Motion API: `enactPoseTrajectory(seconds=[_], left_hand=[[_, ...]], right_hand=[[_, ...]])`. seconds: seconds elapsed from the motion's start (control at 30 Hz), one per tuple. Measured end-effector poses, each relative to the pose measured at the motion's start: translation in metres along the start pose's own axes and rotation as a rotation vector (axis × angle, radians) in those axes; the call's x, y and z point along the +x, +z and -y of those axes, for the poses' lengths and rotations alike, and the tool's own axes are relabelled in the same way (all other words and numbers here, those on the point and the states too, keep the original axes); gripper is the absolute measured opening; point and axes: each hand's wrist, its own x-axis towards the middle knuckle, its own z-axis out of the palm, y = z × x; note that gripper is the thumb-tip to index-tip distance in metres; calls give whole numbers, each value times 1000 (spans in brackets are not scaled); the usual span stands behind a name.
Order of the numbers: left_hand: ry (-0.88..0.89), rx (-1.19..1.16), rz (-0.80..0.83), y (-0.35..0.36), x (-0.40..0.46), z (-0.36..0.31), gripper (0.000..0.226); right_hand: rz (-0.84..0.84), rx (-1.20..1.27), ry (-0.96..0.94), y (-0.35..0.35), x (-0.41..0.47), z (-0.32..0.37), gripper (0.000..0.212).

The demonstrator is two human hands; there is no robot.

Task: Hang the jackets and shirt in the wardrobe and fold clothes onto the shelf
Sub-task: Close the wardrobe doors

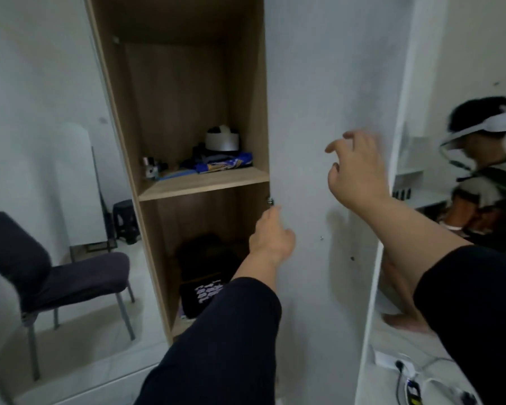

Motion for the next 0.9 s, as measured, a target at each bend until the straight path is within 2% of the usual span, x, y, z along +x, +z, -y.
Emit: enactPoseTrajectory(seconds=[0.1,0.2,0.27,0.33,0.5,0.63,0.8,0.9], left_hand=[[133,-80,79,23,-3,-38,59],[233,-153,153,42,-5,-65,62],[278,-176,195,51,-4,-76,65],[304,-165,225,58,-1,-78,68],[241,-273,213,57,2,-67,89],[207,-242,110,37,0,-48,104],[228,-172,-25,-1,-16,-16,86],[263,-26,-138,-29,-27,10,66]], right_hand=[[-243,64,14,-28,-4,-9,48],[-433,126,150,-43,2,-18,49],[-296,338,320,-47,9,-25,38],[-152,457,402,-42,10,-33,22],[-169,426,371,-38,-1,-26,26],[-221,493,231,-33,-7,0,29],[-156,548,80,-22,-12,46,36],[-83,692,27,-6,-8,78,45]])
